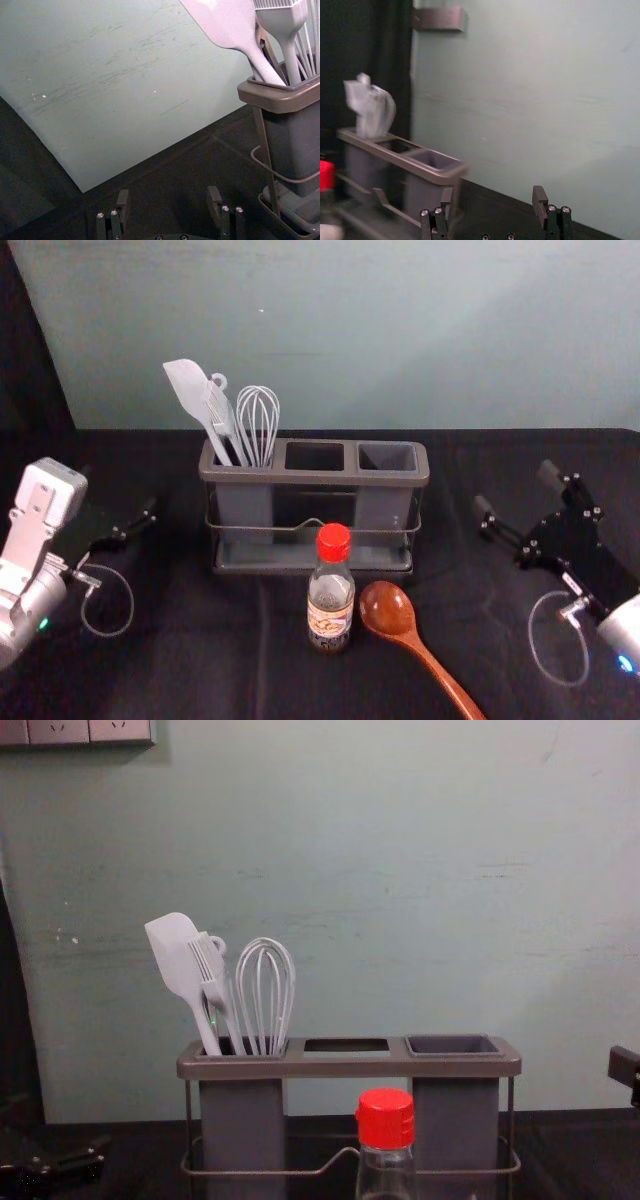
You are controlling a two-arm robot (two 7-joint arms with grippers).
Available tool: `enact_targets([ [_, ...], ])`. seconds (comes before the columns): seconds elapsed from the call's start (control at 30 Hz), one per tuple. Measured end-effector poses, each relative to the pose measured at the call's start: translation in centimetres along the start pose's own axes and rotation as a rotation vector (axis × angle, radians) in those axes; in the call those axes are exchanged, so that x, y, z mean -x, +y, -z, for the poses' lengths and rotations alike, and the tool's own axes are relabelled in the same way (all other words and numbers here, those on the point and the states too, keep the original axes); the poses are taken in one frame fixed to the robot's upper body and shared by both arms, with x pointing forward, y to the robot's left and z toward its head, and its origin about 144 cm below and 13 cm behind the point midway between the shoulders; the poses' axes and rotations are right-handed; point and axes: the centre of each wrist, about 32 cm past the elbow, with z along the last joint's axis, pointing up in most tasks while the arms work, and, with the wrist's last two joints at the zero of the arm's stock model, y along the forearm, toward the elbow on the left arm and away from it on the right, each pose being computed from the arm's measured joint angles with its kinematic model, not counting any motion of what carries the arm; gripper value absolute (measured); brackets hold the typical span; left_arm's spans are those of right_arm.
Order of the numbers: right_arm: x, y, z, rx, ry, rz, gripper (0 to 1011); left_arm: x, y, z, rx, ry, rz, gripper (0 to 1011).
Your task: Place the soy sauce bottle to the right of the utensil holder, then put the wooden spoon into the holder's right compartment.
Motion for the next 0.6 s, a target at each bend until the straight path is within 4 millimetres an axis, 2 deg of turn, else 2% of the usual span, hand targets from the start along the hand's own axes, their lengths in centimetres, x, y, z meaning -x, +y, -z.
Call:
enact_targets([
  [0.17,0.3,-1.1,-0.5,-0.012,0.073,-0.111,1004,0.0,0.0,0.0,0.0,0.0,0.0,1011],
  [0.3,0.5,-1.2,-0.5,-0.007,0.111,-0.204,1004,0.0,0.0,0.0,0.0,0.0,0.0,1011],
  [0.6,1.2,0.9,-0.6,0.045,0.202,-0.458,1004,0.0,0.0,0.0,0.0,0.0,0.0,1011],
])
